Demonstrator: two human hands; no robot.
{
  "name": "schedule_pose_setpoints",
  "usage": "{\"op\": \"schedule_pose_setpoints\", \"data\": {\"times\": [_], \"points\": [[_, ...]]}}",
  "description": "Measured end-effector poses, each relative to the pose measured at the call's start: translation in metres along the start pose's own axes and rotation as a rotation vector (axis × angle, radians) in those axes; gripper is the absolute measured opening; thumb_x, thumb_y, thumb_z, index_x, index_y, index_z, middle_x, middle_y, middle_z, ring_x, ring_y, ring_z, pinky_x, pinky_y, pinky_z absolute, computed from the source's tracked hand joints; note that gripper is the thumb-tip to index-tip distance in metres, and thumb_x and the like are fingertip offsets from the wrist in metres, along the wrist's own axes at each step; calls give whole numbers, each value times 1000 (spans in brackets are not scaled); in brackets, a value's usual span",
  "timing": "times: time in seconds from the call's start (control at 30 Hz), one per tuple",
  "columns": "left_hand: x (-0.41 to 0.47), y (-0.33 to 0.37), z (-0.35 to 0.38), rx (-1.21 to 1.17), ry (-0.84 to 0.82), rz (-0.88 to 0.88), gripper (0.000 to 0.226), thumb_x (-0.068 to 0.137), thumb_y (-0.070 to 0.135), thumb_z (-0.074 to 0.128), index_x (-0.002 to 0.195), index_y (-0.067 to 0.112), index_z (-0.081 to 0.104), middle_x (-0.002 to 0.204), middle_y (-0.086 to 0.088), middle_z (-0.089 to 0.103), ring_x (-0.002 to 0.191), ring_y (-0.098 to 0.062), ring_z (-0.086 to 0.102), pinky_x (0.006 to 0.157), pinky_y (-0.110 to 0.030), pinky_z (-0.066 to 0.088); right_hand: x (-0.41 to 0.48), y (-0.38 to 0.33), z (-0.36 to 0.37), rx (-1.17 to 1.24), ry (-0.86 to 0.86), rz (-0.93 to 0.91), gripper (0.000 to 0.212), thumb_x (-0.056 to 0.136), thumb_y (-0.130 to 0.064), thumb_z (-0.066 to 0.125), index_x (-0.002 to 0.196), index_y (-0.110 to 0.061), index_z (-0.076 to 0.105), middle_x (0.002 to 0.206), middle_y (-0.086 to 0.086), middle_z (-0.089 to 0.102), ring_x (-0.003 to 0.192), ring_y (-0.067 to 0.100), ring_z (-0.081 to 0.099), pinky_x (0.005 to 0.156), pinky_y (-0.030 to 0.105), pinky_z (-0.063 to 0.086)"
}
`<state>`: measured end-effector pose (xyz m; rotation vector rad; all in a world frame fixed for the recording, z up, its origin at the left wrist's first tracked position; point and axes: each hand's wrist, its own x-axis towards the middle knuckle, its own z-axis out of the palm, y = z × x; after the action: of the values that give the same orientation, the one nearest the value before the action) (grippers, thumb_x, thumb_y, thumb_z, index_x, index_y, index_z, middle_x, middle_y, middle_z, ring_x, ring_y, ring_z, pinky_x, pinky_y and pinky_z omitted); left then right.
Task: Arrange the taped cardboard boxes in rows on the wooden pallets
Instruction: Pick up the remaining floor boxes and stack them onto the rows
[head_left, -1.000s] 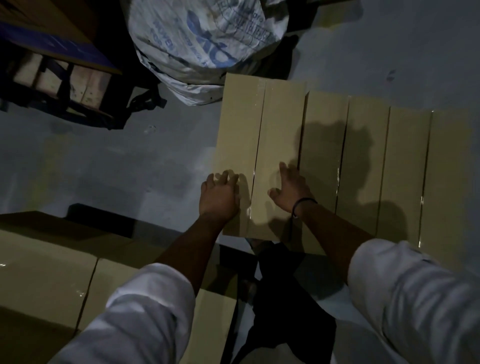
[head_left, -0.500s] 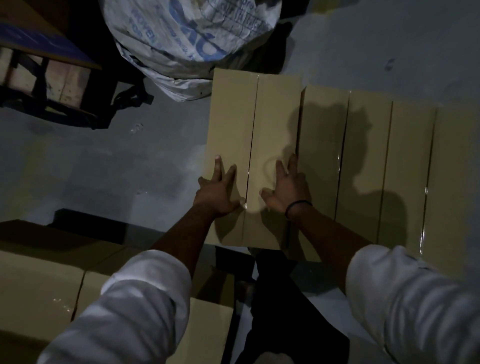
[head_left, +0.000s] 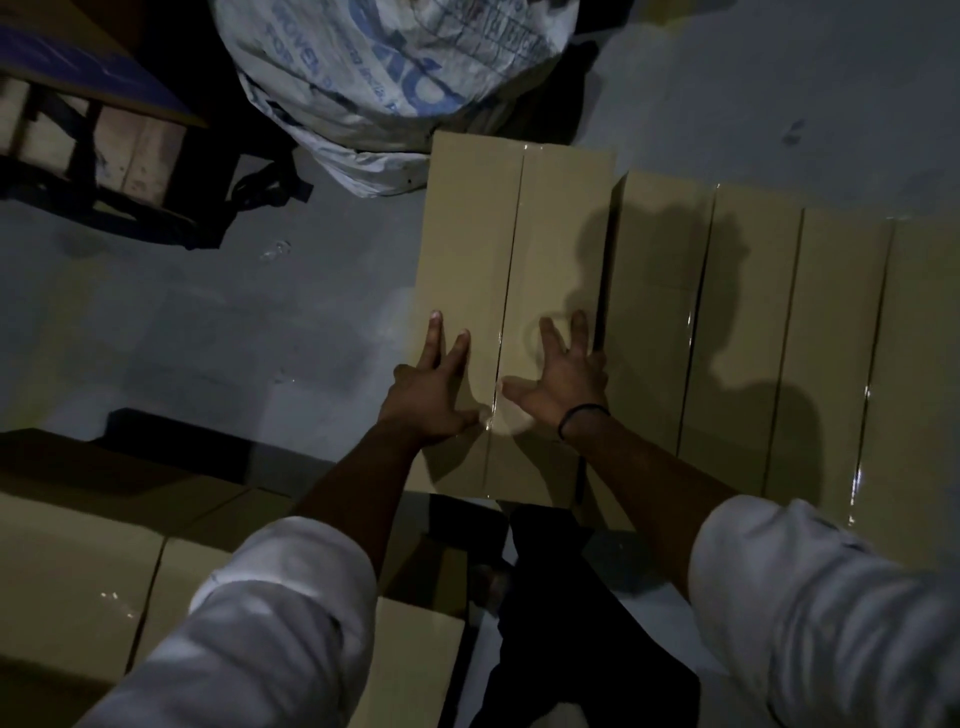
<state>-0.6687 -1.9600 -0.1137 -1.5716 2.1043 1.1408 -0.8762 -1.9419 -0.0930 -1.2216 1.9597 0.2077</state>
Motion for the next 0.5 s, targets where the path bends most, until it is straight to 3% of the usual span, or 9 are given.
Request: {"op": "schedule_pose_setpoints", "data": {"times": [0.17,0.3,0.5], "points": [[-38,4,-15,38,-1,-34,134,65,85,71,162,39,-9,162,3,-41,124,-48,46,100,-51,48,-29,-10,-6,-95,-6,-97,114,73,-70,73,161,-38,7,168,-5,-16,150,50,5,121,65,16],[-86,9,-36,26,37,-95,136,63,86,72,162,41,-10,166,1,-32,136,-54,37,108,-57,41,-63,-37,-24,-212,18,-192,111,75,-75,68,161,-38,8,168,-4,-14,148,51,7,120,64,16],[-180,9,-44,-80,208,-264,133,62,87,71,163,40,-3,167,1,-29,144,-53,28,114,-59,34,-121,-85,-34,-313,61,-405,108,72,-79,67,159,-41,16,168,-7,-13,145,47,14,121,60,18]]}}
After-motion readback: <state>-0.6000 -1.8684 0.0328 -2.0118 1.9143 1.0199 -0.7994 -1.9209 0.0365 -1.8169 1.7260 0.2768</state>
